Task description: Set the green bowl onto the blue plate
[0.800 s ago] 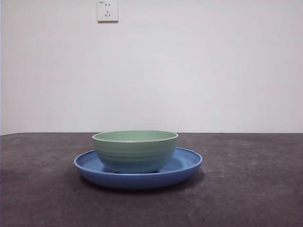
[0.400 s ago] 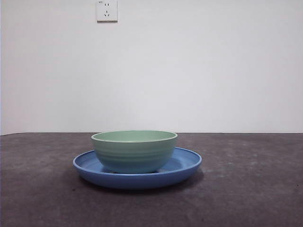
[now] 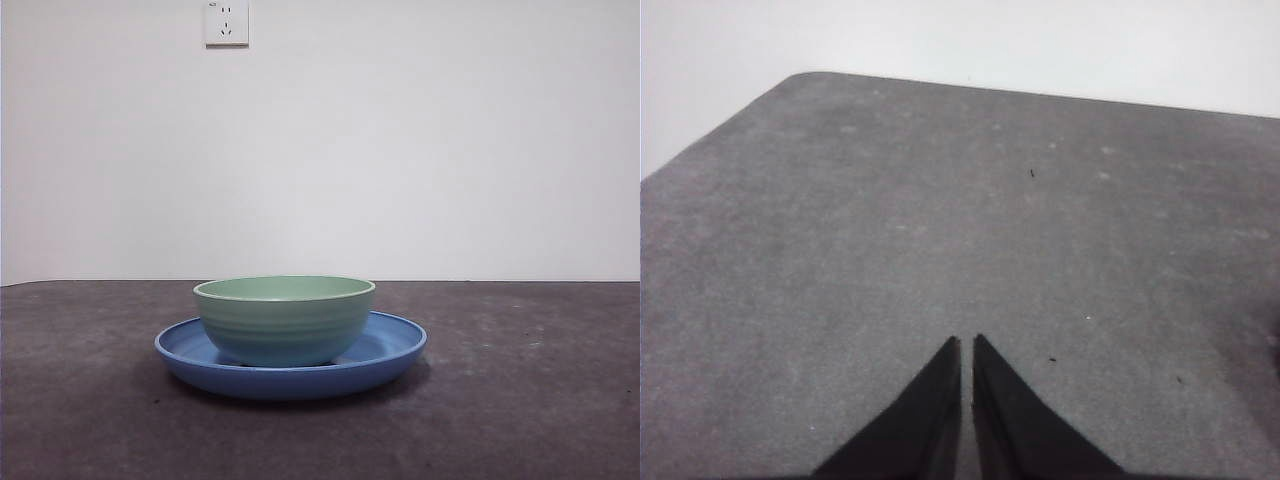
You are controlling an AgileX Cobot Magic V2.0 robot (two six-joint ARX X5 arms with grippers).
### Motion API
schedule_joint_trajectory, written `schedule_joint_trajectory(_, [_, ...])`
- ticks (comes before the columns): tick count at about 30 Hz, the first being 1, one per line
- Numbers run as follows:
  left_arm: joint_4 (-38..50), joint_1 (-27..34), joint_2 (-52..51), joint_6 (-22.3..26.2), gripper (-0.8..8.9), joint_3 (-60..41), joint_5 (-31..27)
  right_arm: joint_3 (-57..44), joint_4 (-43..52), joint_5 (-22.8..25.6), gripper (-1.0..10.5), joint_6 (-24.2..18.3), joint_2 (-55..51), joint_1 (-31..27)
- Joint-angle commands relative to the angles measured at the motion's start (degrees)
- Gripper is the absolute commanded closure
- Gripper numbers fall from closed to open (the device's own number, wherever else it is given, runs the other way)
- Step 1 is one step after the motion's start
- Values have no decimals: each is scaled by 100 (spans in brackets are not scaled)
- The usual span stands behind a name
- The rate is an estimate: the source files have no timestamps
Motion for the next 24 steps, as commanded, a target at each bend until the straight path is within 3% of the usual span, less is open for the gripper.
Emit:
schedule_joint_trajectory(1, [74,-4,-39,13,794,-31,-24,39,57,-7,917,-61,-13,35])
schedule_joint_trajectory(15, [-184,-111,-398,358,794,-168,4,39,55,-9,917,-61,-13,35])
schedule_joint_trajectory(21, [-186,-111,-396,839,794,-168,9,39,57,-7,917,-61,-13,37])
schedule_joint_trajectory(24, [-184,-111,-398,728,794,-168,24,39,55,-7,917,-61,-13,35])
